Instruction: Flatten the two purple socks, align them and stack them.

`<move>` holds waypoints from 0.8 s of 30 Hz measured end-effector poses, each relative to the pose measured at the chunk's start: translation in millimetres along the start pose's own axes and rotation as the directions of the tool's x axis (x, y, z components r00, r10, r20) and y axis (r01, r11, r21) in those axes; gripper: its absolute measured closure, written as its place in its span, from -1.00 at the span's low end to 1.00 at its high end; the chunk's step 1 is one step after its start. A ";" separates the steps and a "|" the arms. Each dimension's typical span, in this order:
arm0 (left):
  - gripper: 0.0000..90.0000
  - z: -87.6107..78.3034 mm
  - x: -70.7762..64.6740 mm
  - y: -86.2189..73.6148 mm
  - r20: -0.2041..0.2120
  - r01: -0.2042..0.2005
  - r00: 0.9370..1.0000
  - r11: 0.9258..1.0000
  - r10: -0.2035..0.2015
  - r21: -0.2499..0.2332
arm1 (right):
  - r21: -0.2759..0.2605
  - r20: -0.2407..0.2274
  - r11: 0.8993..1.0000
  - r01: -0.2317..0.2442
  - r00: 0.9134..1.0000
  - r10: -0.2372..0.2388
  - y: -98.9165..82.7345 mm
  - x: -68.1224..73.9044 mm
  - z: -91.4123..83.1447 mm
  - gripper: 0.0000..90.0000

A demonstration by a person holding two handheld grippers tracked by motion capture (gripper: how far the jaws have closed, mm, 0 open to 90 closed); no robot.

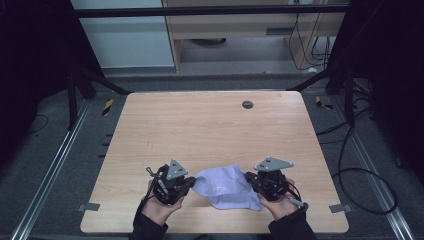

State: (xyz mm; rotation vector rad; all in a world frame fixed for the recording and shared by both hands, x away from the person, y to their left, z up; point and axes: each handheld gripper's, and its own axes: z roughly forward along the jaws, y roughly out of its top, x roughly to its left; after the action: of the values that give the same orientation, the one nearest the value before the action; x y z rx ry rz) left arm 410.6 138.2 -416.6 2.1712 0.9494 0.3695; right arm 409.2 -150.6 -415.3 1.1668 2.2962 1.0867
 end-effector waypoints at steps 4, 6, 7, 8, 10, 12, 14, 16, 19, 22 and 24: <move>0.93 7.3 -8.1 1.7 0.018 -0.014 1.000 1.000 0.013 0.018 | 0.002 0.013 1.000 -0.010 1.000 0.010 -11.1 -6.0 -8.7 0.93; 0.93 10.2 -11.3 2.1 0.024 -0.021 1.000 0.999 0.020 0.026 | 0.006 0.014 1.000 -0.019 1.000 0.019 -15.9 -8.0 -11.8 0.93; 0.93 11.1 -12.1 2.2 0.025 -0.025 0.999 0.999 0.025 0.029 | 0.011 0.015 1.000 -0.026 1.000 0.026 -18.1 -8.5 -13.2 0.93; 0.93 12.8 -13.4 2.1 0.031 -0.024 0.999 0.999 0.023 0.032 | 0.012 0.016 1.000 -0.024 1.000 0.024 -19.7 -9.5 -13.7 0.93; 0.93 16.7 -16.3 1.6 0.037 -0.029 0.999 0.999 0.027 0.040 | 0.017 0.019 0.999 -0.031 0.999 0.031 -23.8 -10.6 -14.8 0.93; 0.93 20.1 -18.2 1.1 0.041 -0.034 0.999 0.998 0.032 0.049 | 0.020 0.017 0.999 -0.032 0.999 0.032 -28.2 -12.0 -14.7 0.93; 0.93 24.2 -20.2 0.1 0.048 -0.040 0.998 0.998 0.037 0.058 | 0.028 0.018 0.999 -0.039 0.999 0.039 -32.5 -12.9 -14.1 0.93; 0.93 28.5 -21.7 -1.4 0.051 -0.044 0.998 0.997 0.040 0.066 | 0.035 0.017 0.998 -0.048 0.999 0.048 -36.3 -13.8 -13.7 0.93; 0.93 33.2 -22.9 -3.2 0.055 -0.045 0.998 0.996 0.041 0.075 | 0.044 0.015 0.998 -0.050 0.999 0.050 -40.6 -15.1 -12.8 0.93; 0.93 37.4 -22.6 -4.7 0.056 -0.046 0.998 0.995 0.042 0.084 | 0.057 0.018 0.997 -0.058 0.998 0.057 -43.0 -16.0 -12.1 0.93; 0.93 40.1 -22.1 -5.5 0.059 -0.044 0.997 0.995 0.039 0.091 | 0.062 0.017 0.996 -0.057 0.998 0.056 -44.7 -16.8 -10.3 0.93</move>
State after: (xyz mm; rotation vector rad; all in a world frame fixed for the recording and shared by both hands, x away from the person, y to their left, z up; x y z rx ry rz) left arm 413.0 104.4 -447.9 2.2758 0.9070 0.2863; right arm 389.4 -185.3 -443.3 1.2661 2.3143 1.0291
